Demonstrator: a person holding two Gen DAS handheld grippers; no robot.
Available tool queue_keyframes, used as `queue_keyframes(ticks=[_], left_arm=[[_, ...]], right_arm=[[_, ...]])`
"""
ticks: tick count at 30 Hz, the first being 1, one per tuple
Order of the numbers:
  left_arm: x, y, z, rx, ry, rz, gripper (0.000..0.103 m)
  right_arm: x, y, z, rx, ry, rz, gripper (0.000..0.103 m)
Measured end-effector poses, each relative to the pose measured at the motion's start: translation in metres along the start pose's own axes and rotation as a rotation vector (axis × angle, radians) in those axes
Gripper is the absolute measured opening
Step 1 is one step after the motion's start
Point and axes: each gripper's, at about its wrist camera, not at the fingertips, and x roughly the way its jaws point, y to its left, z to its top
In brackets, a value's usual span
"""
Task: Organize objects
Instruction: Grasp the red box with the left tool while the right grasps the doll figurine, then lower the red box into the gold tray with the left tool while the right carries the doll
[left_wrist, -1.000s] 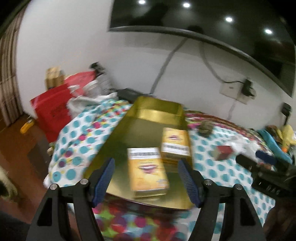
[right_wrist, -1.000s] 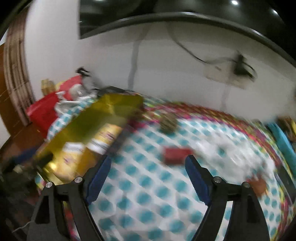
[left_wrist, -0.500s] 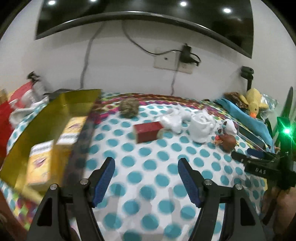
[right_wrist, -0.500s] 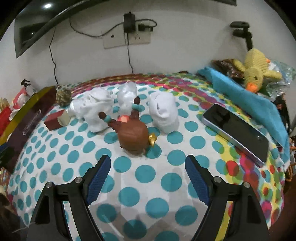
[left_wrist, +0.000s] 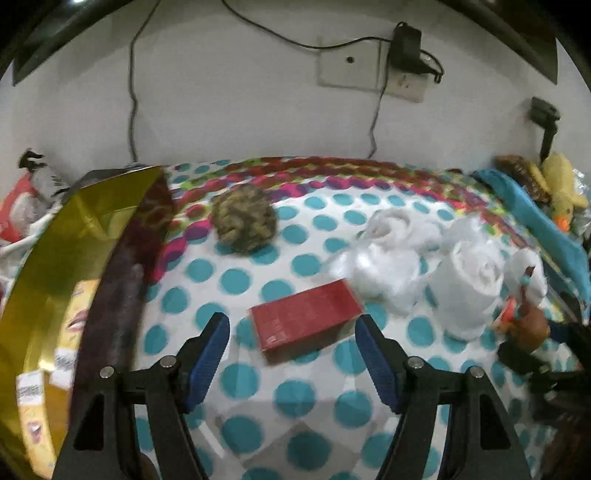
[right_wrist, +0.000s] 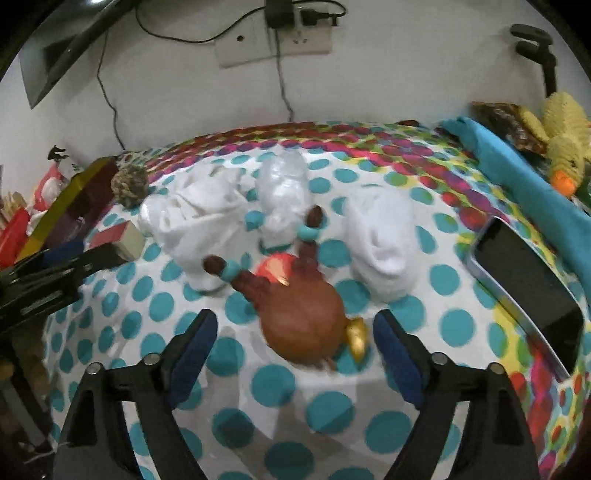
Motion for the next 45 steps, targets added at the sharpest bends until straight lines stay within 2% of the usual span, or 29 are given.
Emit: queue_keyframes(ticks=[1,2,3,4,9,15,18,22,25,29,32,37,43,45], left_arm=[[0.005,-0.003,0.001,0.017,0.011,0.019,0.072],[0.011,-0.005,0.002,0.023,0.025,0.017,0.072],[0.015,-0.006,0.002,0.017,0.034,0.010,0.072],[0.017,-0.008,0.002,0.018,0.036,0.015,0.072],[0.023,-0.010,0.004,0.018,0.045,0.012,0.072],[0.023,-0.007,0.004,0.002,0.044,-0.058,0.068],[0.012,-0.008,0.002,0.021,0.008,-0.050,0.068],[-0.021,-0.004,-0.001,-0.007,-0.052,-0.061,0.068],[-0.048,-0.002,-0.001,-0.012,-0.098,-0.034,0.068],[-0.074,0.013,-0.007,-0.038,-0.113,0.011,0.068],[-0.082,0.025,-0.014,-0.056,-0.102,0.047,0.068],[-0.092,0.038,-0.026,-0.090,-0.094,0.064,0.068],[-0.111,0.057,-0.032,-0.113,-0.128,0.072,0.068],[-0.116,0.072,-0.033,-0.139,-0.133,0.098,0.068]], right_arm=[[0.001,0.004,0.001,-0.023,0.000,-0.014,0.066],[0.003,0.006,0.003,-0.037,0.004,-0.027,0.062],[0.002,0.006,0.003,-0.043,0.001,-0.025,0.051],[0.002,0.006,0.003,-0.040,-0.004,-0.020,0.047],[0.001,0.007,0.002,-0.035,-0.007,-0.012,0.047],[-0.010,0.006,-0.006,-0.021,-0.024,0.006,0.047],[-0.015,0.007,-0.011,-0.013,-0.027,0.017,0.047],[-0.025,0.011,-0.019,-0.006,-0.045,0.033,0.047],[-0.034,0.018,-0.020,-0.018,-0.066,0.044,0.047],[-0.043,0.030,-0.019,-0.025,-0.088,0.060,0.047],[-0.048,0.039,-0.019,-0.031,-0.095,0.067,0.047],[-0.055,0.054,-0.022,-0.052,-0.097,0.077,0.047],[-0.058,0.074,-0.021,-0.084,-0.100,0.095,0.047],[-0.060,0.085,-0.016,-0.098,-0.106,0.104,0.047]])
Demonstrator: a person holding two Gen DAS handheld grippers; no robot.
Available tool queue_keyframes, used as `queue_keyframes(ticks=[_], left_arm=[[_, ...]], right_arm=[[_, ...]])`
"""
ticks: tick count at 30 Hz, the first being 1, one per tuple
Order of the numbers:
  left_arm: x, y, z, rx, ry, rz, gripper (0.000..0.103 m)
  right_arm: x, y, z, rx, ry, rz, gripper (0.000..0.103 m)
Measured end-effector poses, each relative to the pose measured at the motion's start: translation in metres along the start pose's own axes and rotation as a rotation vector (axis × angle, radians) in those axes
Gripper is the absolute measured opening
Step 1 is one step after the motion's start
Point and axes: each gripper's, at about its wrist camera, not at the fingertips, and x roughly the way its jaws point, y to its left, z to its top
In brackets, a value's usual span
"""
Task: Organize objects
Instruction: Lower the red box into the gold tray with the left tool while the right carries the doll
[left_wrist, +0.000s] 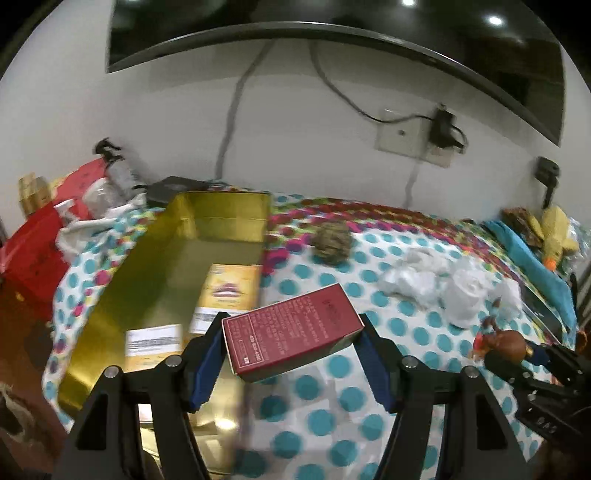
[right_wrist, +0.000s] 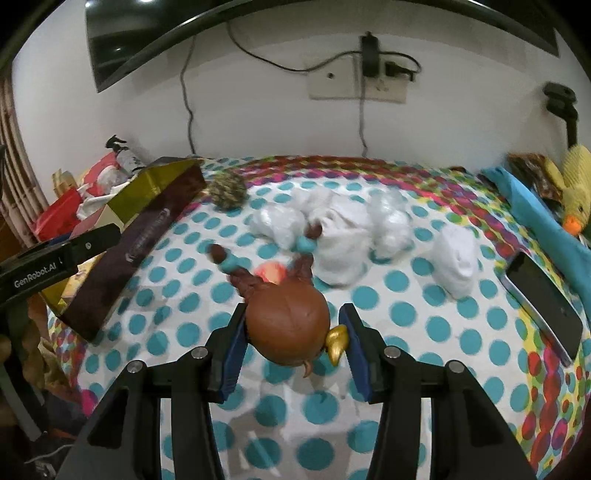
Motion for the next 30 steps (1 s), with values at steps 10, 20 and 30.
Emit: queue_keyframes(ticks=[10,20,30], left_arm=[[-0.005,0.067,-0.007,-0.083,-0.008,0.048,0.068],[-0.006,0.070,-0.010,-0.083,-0.020,0.047,0.068],[0.000,0.067,-0.014,-0.090,-0.010,0.050,0.068]], right_arm=[[0.007,0.047,0.036,-0.086,0.001,-0.006,0.042],[0.023,-0.009,-0.005,-0.094,0.027,0.008,0.098],[0.081,0.046,0.016,-0.199,0.113,0.001,0.047]])
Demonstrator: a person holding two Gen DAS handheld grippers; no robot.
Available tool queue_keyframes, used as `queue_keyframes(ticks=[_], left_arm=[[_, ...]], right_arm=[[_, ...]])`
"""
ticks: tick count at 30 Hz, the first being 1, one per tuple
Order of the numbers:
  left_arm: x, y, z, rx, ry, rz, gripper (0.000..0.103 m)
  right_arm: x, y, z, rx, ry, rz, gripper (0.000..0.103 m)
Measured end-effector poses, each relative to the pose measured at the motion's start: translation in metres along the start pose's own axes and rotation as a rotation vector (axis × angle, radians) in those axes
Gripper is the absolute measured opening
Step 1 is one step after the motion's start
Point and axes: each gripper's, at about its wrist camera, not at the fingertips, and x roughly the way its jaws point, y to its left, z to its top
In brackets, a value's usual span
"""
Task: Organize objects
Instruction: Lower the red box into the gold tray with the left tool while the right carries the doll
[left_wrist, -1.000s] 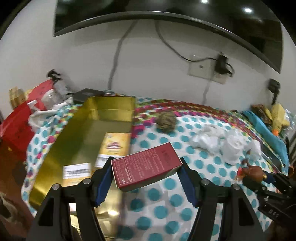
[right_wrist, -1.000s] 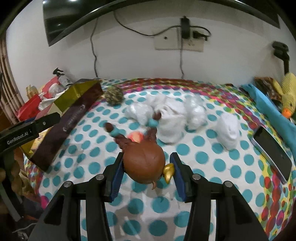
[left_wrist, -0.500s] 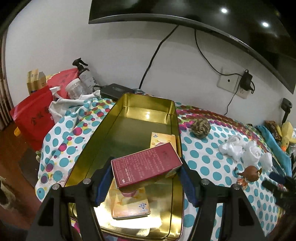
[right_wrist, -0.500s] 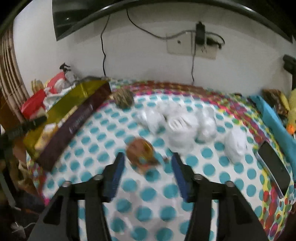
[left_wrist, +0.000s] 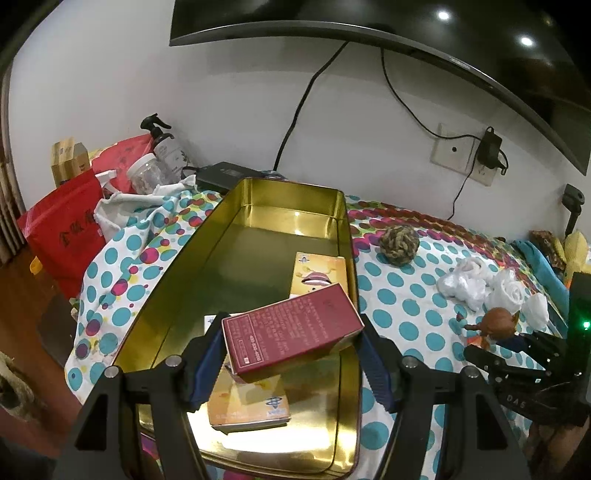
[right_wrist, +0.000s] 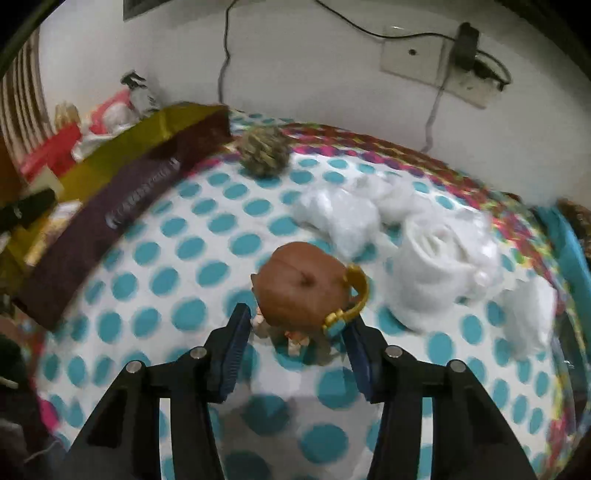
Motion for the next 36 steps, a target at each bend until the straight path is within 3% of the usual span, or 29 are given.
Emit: queue_keyframes(ticks=[2,12,14,17,18,19,24,26,28,29,31,32,33,36], left_arm=[[-0.001,0.005,0.002,-0.010,-0.010,0.001,0.068],[0.006,0.040,0.007,-0.085,0.015,0.018,0.068],[0.007,0.042,0.006,-0.080,0.017,0.019,0.068],[0.008,0.043,0.006,-0.081,0.022,0.010,0.068],[0.009,0.043,0.005,-0.080,0.023,0.013,0.068],[0.011,0.044,0.005,-0.079,0.026,0.019,0.068],[0.016,0.052,0.001,-0.088,0.043,0.003,0.068],[0.019,0.053,-0.001,-0.089,0.052,0.000,0.068],[0.021,0.053,-0.001,-0.085,0.061,-0.006,0.068],[0.022,0.053,-0.002,-0.083,0.063,-0.007,0.068],[0.021,0.053,-0.002,-0.076,0.052,-0.001,0.069],[0.020,0.052,-0.001,-0.072,0.045,0.015,0.071],[0.019,0.052,-0.001,-0.062,0.043,0.033,0.080],[0.014,0.050,0.001,-0.037,0.028,0.042,0.083]], right_arm=[[-0.007,0.009,0.004,-0.031,-0.030,-0.018,0.047],[-0.028,0.081,0.065,-0.093,-0.112,0.072,0.047],[-0.026,0.098,0.077,-0.121,-0.115,0.082,0.032],[-0.024,0.117,0.095,-0.134,-0.115,0.095,0.028],[-0.023,0.123,0.101,-0.140,-0.120,0.091,0.016],[-0.021,0.129,0.107,-0.146,-0.121,0.093,0.012],[-0.022,0.132,0.123,-0.148,-0.136,0.090,0.014],[-0.025,0.112,0.119,-0.078,-0.135,0.123,0.034],[-0.026,0.093,0.106,-0.044,-0.141,0.107,0.096],[-0.025,0.086,0.098,-0.037,-0.137,0.098,0.101],[-0.019,0.079,0.083,-0.045,-0.121,0.076,0.101],[-0.015,0.077,0.076,-0.046,-0.108,0.074,0.101],[-0.010,0.076,0.067,-0.047,-0.089,0.089,0.100],[0.001,0.081,0.052,-0.094,-0.060,0.071,0.100]])
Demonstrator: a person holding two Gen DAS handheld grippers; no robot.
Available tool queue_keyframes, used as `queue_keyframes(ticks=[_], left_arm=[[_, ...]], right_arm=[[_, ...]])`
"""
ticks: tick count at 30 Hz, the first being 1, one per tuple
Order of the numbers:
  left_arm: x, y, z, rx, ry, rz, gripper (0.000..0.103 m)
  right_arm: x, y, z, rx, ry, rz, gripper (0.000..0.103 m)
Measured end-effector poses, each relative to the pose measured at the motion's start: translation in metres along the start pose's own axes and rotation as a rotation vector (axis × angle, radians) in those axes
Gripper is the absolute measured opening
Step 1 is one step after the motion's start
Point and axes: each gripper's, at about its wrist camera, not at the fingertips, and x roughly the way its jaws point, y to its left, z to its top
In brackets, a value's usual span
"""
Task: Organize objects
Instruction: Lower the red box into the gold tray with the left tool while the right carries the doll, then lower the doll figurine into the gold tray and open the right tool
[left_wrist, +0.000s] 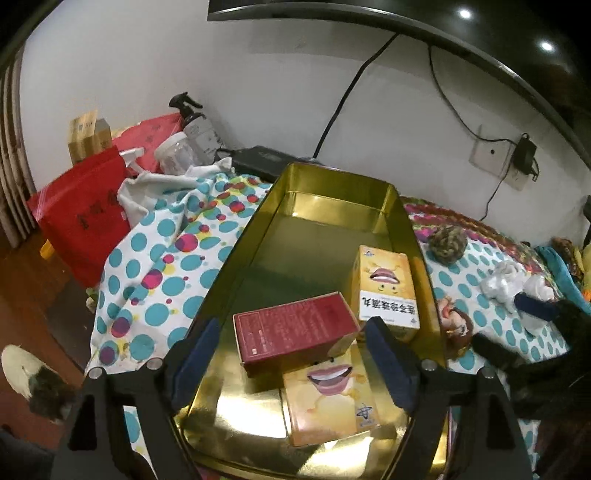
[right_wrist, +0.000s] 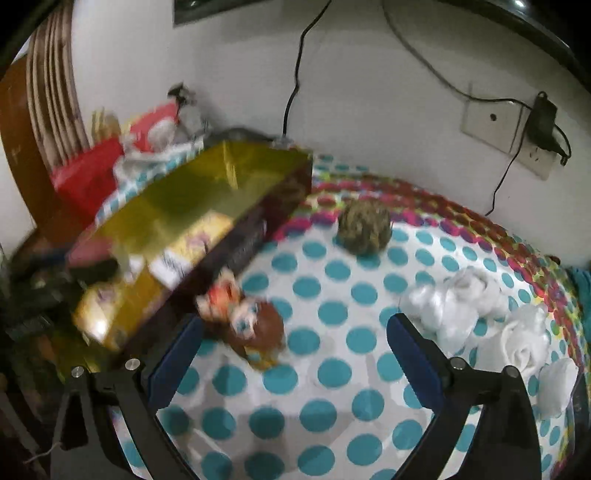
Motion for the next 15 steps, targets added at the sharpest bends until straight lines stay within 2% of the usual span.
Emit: queue_keyframes(ticks=[6,7,8,9,10,11,12,13,15], left_arm=[[-0.018,-0.002,0.004,0.000,-0.063,-0.003,0.084],[-0.018,-0.003,0.004,0.003,-0.067,-0.001,0.084],[-0.015,-0.003,0.003,0.006,-0.059,-0.002,0.084],[-0.013,-0.003,0.002,0.007,-0.045,-0.012,0.084],[-0.010,-0.003,0.001,0.004,-0.032,-0.024,0.084],[-0.007,-0.003,0.000,0.000,-0.023,-0.032,0.084],[-0.005,-0.003,-0.001,-0.002,-0.019,-0.034,0.084],[-0.004,-0.004,-0.002,-0.002,-0.013,-0.038,0.084],[-0.004,-0.005,-0.002,-0.002,-0.015,-0.040,0.084]], right_arm=[[0.023,0.022,-0.001,-0.132,0.040,0.044,0.098],[0.029,0.025,0.000,-0.151,0.055,0.058,0.086],[0.035,0.027,0.002,-0.167,0.066,0.086,0.082],[0.039,0.028,0.003,-0.171,0.074,0.103,0.072],[0.045,0.028,0.005,-0.171,0.090,0.118,0.066],[0.046,0.028,0.005,-0.166,0.098,0.116,0.064],[0.048,0.026,0.006,-0.157,0.102,0.118,0.055],[0.050,0.022,0.006,-0.162,0.111,0.075,0.040],[0.046,0.013,0.003,-0.133,0.107,0.086,0.040]])
